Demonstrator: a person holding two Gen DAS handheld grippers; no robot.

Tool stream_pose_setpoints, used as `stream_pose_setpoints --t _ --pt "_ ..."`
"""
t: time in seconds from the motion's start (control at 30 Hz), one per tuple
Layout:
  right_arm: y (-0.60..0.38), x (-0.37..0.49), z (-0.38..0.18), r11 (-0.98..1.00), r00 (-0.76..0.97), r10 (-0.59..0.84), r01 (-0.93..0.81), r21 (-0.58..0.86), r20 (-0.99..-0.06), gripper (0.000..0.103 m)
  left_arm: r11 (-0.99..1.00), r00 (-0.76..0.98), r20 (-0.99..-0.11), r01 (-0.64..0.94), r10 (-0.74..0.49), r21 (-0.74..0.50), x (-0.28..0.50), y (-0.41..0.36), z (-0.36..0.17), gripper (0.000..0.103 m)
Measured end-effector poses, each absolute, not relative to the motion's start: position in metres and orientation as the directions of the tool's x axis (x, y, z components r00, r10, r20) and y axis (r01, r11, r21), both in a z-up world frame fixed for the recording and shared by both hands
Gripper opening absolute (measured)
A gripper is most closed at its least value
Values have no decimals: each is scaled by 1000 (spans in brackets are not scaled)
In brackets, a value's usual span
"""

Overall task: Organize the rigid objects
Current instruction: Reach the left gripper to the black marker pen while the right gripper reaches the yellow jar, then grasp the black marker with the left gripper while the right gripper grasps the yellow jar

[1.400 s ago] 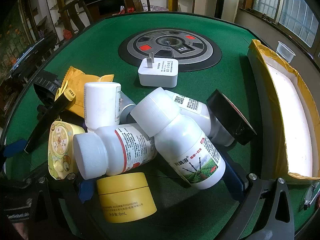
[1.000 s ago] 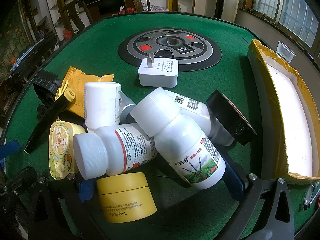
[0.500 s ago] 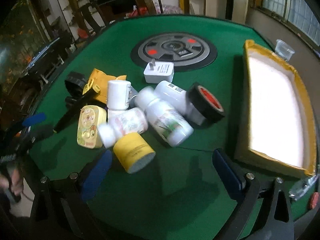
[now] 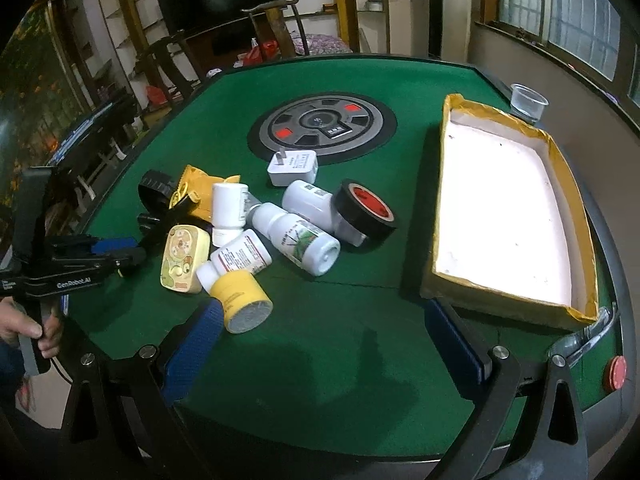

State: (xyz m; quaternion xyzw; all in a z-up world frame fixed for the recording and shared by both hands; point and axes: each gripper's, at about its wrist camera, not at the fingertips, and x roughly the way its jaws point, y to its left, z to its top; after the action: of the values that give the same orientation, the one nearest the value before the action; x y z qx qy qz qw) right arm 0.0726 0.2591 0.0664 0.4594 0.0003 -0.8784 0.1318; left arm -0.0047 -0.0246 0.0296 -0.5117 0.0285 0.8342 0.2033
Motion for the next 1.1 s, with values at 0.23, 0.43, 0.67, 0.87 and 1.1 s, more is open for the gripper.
stream_pose_setpoints --t 0.23,0.43,0.67,0.87,1.1 --pt "258 67 61 -953 -511 -269 266 148 -816 99 -904 -384 -866 -397 319 -157 -15 -4 27 30" --pt "238 62 57 -906 -435 -352 380 186 -828 83 -916 -369 -875 -360 315 -178 -3 1 24 13" --pt "205 49 46 -847 -352 -350 515 133 -868 62 -936 -341 -887 -268 313 -227 22 -21 18 13" --pt "187 40 35 -810 -312 -322 580 89 -894 62 -942 -353 -884 -250 306 -226 24 -25 17 13" --pt "180 40 22 -802 -262 -314 588 107 -912 38 -945 -359 -882 -225 306 -237 5 -25 17 13"
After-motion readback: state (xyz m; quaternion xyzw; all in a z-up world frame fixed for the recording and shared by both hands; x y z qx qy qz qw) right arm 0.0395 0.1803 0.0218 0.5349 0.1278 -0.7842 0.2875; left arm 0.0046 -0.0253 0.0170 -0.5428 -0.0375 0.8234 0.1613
